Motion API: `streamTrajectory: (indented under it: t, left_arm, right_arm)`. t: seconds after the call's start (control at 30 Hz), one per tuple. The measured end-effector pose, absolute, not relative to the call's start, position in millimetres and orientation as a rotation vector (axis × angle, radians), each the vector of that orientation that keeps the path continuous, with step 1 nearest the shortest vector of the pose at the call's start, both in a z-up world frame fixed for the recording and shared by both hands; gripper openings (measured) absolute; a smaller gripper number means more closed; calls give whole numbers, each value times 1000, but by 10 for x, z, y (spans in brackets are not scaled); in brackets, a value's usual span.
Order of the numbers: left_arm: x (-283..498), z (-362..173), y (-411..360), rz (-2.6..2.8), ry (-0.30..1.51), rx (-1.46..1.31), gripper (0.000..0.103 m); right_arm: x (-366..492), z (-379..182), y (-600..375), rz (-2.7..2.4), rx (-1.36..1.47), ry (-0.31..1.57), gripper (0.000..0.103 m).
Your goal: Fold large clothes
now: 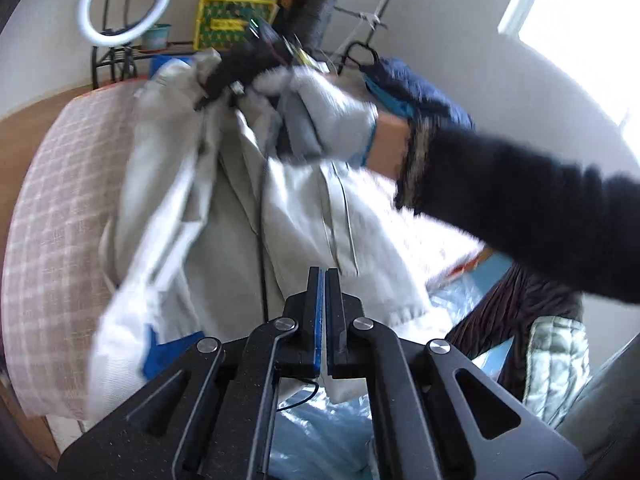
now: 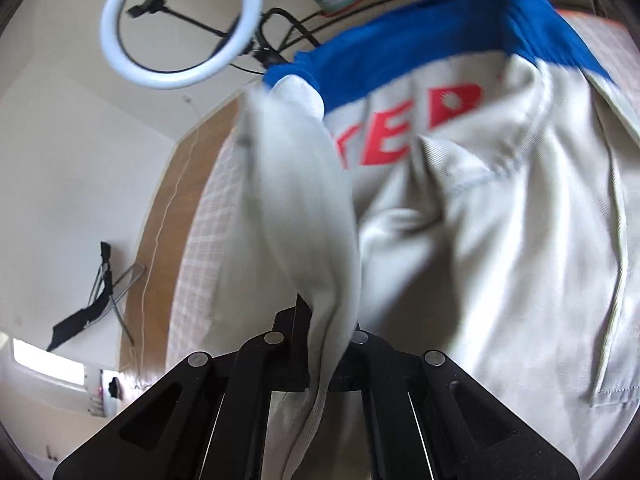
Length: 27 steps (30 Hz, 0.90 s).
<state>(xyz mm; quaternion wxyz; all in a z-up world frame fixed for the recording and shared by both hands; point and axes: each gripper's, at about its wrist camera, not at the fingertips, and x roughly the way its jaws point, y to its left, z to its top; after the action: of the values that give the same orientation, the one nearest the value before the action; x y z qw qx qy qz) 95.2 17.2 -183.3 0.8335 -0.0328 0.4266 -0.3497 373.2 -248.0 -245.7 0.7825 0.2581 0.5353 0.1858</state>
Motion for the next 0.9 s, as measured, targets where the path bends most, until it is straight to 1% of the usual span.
streamTrajectory:
  t: [0.1,0.2,0.27,0.4,0.5,0.57,0.6,0.63,0.67,0.7,0.73,0.8,0.9]
  left_arm:
    - [1032,-1717,466,-637,852,-93,0]
    - [1254,-1834,869,-448,844,-65,0]
    - [1456,-2051,1154,-362,902,-65,0]
    - [1660,-2594,1504,-346,1095,-242,0]
    - [1473,-2731,1263,-447,1118,-238,0]
    - [1301,-2713,1038,-506,1085,-179,0]
    - [1221,-2709,951,-529,1081,-183,0]
    - [1142,-2712,846,-555,1080,-176,0]
    - [1078,-2727,738,-567,1085,-130,0]
    - [1011,-2759,619,-564,1090,-51,0]
    - [967,-2796,518,-549,1092,23,0]
    - [934,-2856,463,-546,1100,75,0]
    - [948,-2798,573,-540,1106,21,0]
  right_arm:
    - [3782,-2541,-2628,408,607,1170,2]
    - [3838,-2565,-2653,393,572,1195,2]
    - [3810,-2559,-2665,392,558,1204,2]
    - [3808,-2487,-2639,400,543,1219,4]
    - [3818,-2359,-2634,375,488,1218,7]
    - [3713,-2228,-2639,365,447,1204,8]
    - [3657,-2183,-2619,358,426,1197,10]
    - [3587,-2109,-2621,354,399,1193,13]
    - [3490,-2021,-2627,361,379,1187,21]
    - [3425,-1961,-2619,373,372,1179,26]
    - [3316,-1875,-2612,394,358,1166,26]
    - [3027,-1691,-2608,427,309,1138,26]
    - [2451,-1416,-2659,456,238,1093,26]
